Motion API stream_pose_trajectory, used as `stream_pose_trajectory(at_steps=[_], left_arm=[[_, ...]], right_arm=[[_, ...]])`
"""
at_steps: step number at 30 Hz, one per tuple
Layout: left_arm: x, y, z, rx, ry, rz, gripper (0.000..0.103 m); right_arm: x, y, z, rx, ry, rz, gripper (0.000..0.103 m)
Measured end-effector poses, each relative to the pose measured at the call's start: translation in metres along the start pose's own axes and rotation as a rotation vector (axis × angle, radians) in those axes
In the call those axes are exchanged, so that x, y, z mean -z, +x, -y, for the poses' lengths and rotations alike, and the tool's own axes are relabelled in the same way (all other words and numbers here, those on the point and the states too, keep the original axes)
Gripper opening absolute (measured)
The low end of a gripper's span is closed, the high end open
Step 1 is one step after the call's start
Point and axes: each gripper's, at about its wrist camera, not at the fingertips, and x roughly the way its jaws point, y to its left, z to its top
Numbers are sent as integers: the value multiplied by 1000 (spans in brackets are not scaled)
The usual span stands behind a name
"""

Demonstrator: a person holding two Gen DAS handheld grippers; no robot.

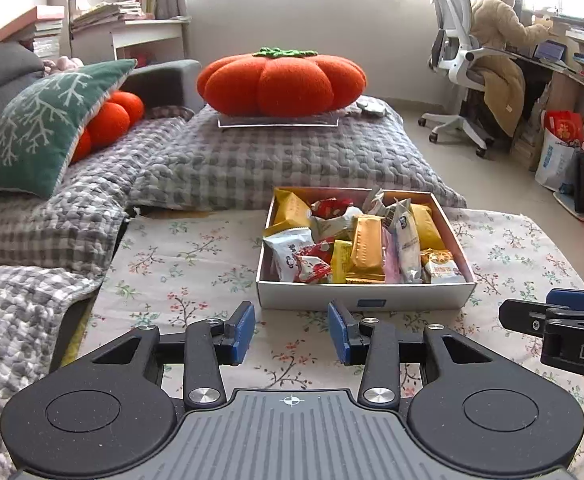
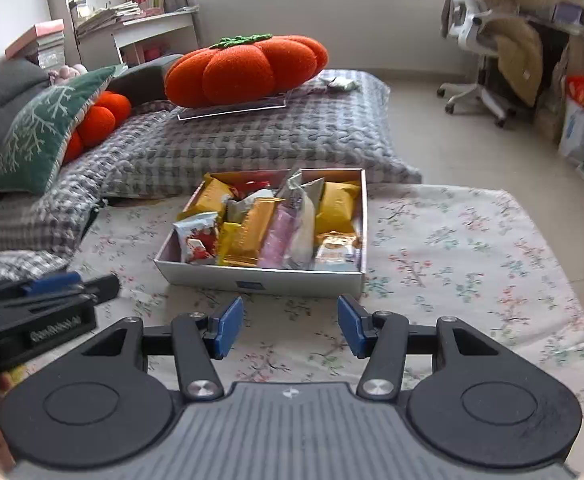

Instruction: Organize snacks

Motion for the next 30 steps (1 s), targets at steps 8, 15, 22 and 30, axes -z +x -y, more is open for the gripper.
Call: stream_pose_trajectory(at_steps=[8, 15, 22, 30], left_arm=[[11, -16, 2, -15, 2, 28, 41], [13, -10, 3, -28, 4, 12, 44], [13, -7, 8, -14, 20, 3, 63], [11, -7, 10, -44, 29, 11, 88]], right_arm=[[14, -8, -7, 16, 2, 7, 51], [17, -9, -12, 42, 1, 9, 54], [18, -7, -5, 32, 46, -7, 80], [23, -3, -9, 92, 16, -15, 102]])
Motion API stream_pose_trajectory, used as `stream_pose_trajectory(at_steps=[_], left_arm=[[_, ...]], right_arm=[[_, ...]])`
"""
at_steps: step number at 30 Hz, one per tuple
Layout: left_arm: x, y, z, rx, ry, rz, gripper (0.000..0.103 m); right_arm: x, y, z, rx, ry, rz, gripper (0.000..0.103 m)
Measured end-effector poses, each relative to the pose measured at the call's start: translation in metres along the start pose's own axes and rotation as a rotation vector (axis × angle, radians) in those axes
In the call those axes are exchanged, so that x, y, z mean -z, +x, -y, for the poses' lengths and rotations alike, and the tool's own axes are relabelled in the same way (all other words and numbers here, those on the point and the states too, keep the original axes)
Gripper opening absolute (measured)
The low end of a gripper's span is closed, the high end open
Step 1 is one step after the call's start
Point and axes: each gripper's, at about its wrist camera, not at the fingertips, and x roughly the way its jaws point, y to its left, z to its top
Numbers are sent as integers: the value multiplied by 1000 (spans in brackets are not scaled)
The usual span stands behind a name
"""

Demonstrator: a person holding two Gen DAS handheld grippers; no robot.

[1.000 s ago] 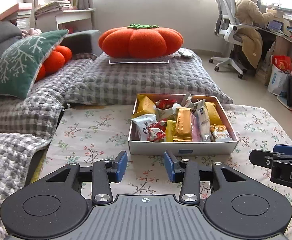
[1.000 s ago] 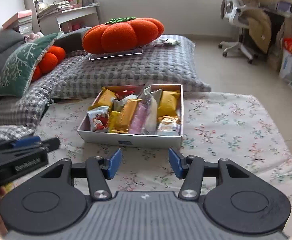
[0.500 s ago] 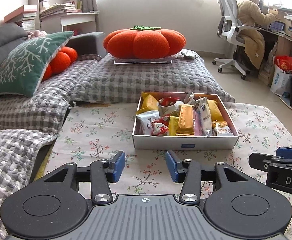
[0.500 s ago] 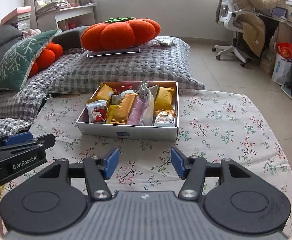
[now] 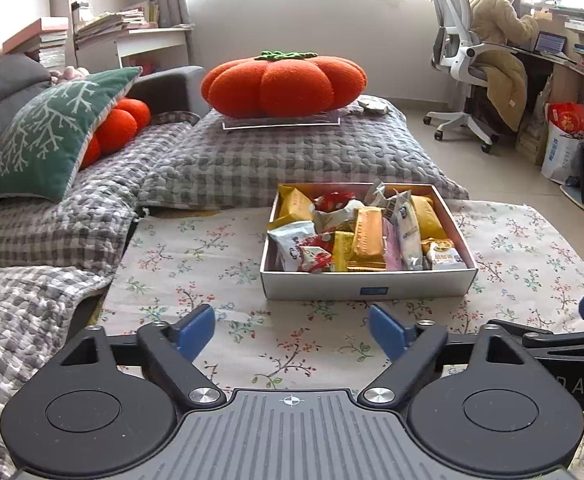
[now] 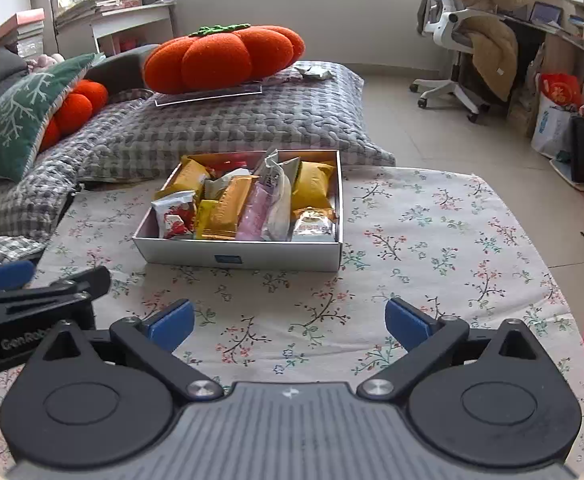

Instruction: Organize snacks

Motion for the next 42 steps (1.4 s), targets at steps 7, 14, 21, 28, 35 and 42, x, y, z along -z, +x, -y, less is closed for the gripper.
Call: stream_pose_trajectory(at_steps=[7, 14, 21, 28, 35, 42], left_arm=[[-1, 1, -1, -21, 5, -11, 93], [-2, 2, -1, -30, 2, -20, 94], [-1, 2, 1, -48, 9, -31, 94], [-1, 6, -1, -47, -11, -55, 93], [0, 11, 1, -41, -16, -74, 93], [0, 11, 2, -43, -17, -72, 93]], right_arm=[[0, 1, 2, 24, -2, -12, 102], [-1, 1, 2, 29, -9, -14, 102], [0, 2, 2, 37, -14, -18, 102], [1, 4, 1, 50, -17, -24, 102], [2, 7, 2, 61, -26, -37, 102], [2, 7, 2, 67, -27, -40, 102]])
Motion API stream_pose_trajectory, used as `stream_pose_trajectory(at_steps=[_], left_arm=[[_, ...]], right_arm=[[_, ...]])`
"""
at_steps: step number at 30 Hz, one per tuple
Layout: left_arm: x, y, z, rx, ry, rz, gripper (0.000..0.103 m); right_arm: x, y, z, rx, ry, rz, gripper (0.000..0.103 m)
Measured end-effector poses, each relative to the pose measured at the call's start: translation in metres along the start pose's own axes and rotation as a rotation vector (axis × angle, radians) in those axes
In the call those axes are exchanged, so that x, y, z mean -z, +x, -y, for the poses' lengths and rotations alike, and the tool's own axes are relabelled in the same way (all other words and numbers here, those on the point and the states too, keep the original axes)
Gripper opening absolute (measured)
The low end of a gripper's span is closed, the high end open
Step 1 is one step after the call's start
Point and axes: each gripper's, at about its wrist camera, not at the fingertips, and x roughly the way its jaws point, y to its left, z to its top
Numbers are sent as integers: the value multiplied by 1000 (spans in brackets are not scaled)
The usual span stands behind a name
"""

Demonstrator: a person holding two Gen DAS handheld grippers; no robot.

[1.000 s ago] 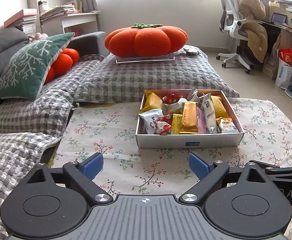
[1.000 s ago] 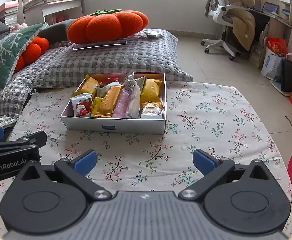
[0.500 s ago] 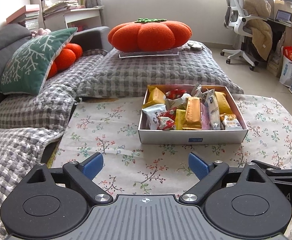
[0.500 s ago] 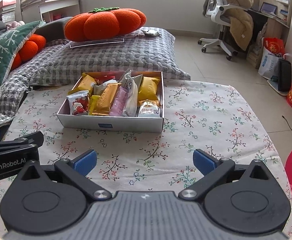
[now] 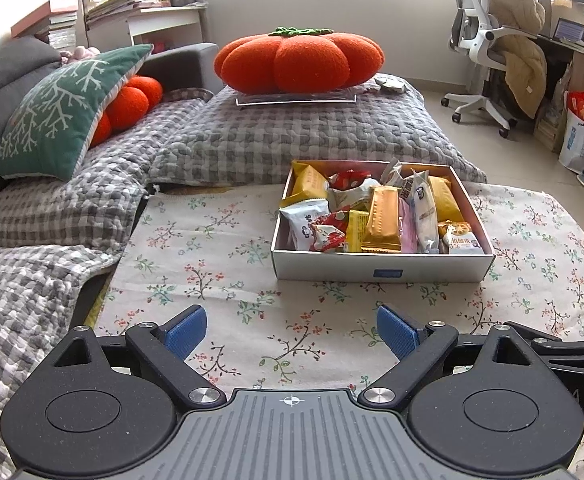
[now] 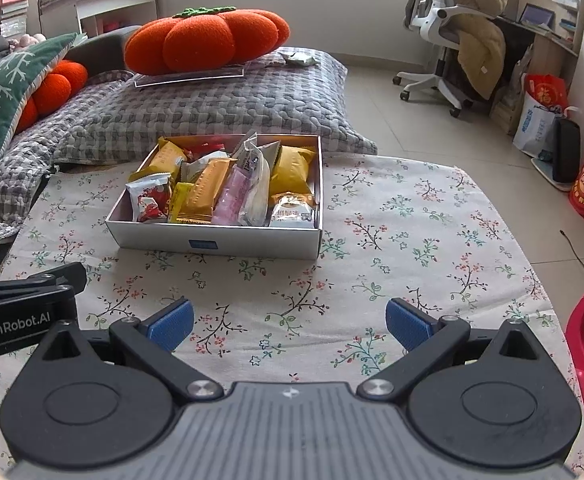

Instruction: Organize snacks

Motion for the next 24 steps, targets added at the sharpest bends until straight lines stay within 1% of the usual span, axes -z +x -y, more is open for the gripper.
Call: stream_pose_trajectory(at_steps=[10, 24], left_arm=[[1, -2, 6, -35, 41, 22, 93], [0, 1, 4, -20, 24, 1, 93]], right_arm=[[0, 2, -1, 4, -2, -5, 102], [0, 3, -1, -4, 9, -13, 102]])
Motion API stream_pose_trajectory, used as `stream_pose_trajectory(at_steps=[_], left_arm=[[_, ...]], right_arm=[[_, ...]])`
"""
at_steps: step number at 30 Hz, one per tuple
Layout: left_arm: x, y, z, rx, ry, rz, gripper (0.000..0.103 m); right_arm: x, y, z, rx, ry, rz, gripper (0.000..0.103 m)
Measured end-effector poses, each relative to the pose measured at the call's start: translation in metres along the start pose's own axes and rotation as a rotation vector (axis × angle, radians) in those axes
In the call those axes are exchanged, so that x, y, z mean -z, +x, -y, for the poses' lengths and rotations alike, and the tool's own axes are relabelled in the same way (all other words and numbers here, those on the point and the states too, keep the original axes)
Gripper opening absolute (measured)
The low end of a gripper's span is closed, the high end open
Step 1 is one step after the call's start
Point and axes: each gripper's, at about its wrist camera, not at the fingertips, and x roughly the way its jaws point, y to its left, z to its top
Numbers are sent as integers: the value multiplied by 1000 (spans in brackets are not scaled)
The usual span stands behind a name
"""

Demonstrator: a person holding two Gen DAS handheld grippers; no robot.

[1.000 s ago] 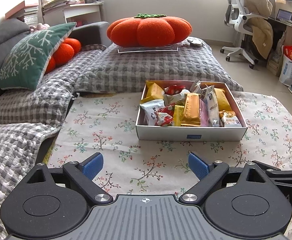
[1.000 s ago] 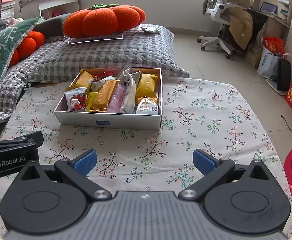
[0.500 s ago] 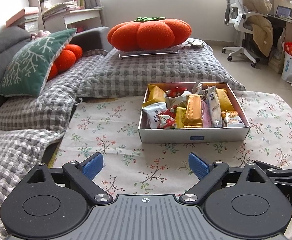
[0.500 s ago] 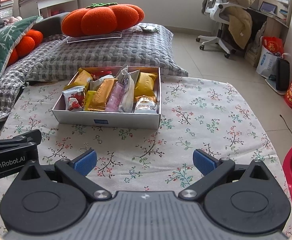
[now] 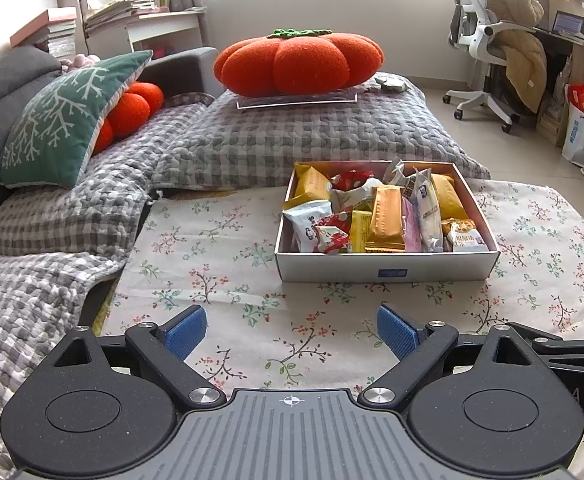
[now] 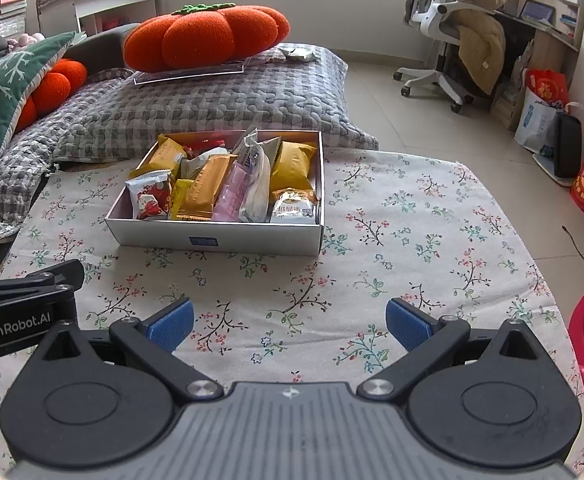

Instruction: Organize snacks

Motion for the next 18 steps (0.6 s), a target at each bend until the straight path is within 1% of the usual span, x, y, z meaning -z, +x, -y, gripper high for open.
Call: stream_pose_trajectory(at_steps=[7, 18], left_arm=[[1, 3, -2, 13, -12, -21, 93], [2, 6, -1, 8, -4, -32, 94]], right_arm=[[0, 1, 0, 2, -3, -8, 102], [0, 3, -3, 10, -13, -18, 102]])
